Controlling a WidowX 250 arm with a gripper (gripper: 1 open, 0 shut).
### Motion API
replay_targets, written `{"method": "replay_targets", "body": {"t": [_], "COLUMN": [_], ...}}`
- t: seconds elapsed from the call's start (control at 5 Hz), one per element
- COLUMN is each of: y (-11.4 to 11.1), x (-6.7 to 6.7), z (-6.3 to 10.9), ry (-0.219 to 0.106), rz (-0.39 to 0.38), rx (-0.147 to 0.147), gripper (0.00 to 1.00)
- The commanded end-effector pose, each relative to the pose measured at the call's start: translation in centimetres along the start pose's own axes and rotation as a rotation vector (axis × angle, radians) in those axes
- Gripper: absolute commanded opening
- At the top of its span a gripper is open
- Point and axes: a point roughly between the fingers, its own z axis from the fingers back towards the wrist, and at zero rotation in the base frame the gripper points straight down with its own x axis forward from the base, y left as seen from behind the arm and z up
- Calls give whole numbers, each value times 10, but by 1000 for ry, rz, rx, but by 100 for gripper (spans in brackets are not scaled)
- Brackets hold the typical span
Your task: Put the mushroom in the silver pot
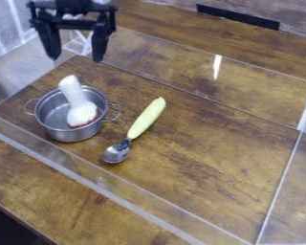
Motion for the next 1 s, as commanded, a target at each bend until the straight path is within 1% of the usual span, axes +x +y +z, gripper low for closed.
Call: {"method": "replay_targets", "body": {"t": [0.0,0.2,0.6,0.8], "y": [-15,-18,-20,-21], "x": [1,4,3,3], "z": [10,6,-7,-10], "ry": [-41,-33,2,14], "rz": [-44,-46,-42,-41], "rx": [-18,-13,16,23], "gripper": [100,100,100,100]}}
